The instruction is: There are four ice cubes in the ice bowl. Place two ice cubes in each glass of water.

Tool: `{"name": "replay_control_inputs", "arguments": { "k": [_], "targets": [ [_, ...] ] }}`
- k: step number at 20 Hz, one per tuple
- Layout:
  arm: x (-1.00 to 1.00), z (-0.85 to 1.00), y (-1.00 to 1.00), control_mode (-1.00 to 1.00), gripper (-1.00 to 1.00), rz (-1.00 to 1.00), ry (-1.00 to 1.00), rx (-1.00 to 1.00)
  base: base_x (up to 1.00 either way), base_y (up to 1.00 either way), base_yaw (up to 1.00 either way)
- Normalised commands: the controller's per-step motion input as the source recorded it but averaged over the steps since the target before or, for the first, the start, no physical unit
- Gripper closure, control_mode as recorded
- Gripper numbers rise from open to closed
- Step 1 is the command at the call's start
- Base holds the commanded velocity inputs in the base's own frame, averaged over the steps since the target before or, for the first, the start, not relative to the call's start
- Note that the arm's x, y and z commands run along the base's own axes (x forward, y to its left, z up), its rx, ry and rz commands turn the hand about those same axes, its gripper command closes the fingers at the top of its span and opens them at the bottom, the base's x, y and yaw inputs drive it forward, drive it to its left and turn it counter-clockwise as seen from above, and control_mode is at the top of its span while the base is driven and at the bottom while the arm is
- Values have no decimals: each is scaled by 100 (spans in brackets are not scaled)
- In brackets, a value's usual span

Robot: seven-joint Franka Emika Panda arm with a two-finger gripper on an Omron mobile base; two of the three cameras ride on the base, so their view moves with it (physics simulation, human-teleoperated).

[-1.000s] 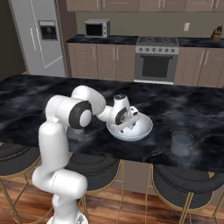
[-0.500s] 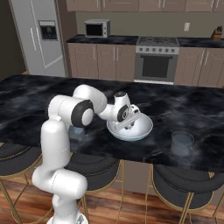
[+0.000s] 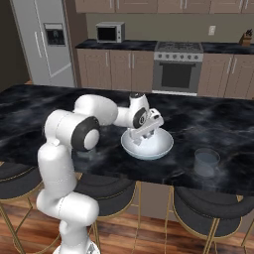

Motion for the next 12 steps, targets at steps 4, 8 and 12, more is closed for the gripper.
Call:
{"name": "replay_control_inputs", "arguments": {
  "k": [4,8,12],
  "targets": [
    [-87,86,-76,-100,100,-32,-7,0,0,0,0],
    [-71,33,-100,-100,100,-43,0,1,0,0,0],
    [-21,16,-100,-100,100,-50,0,8,0,0,0]
  ]
}}
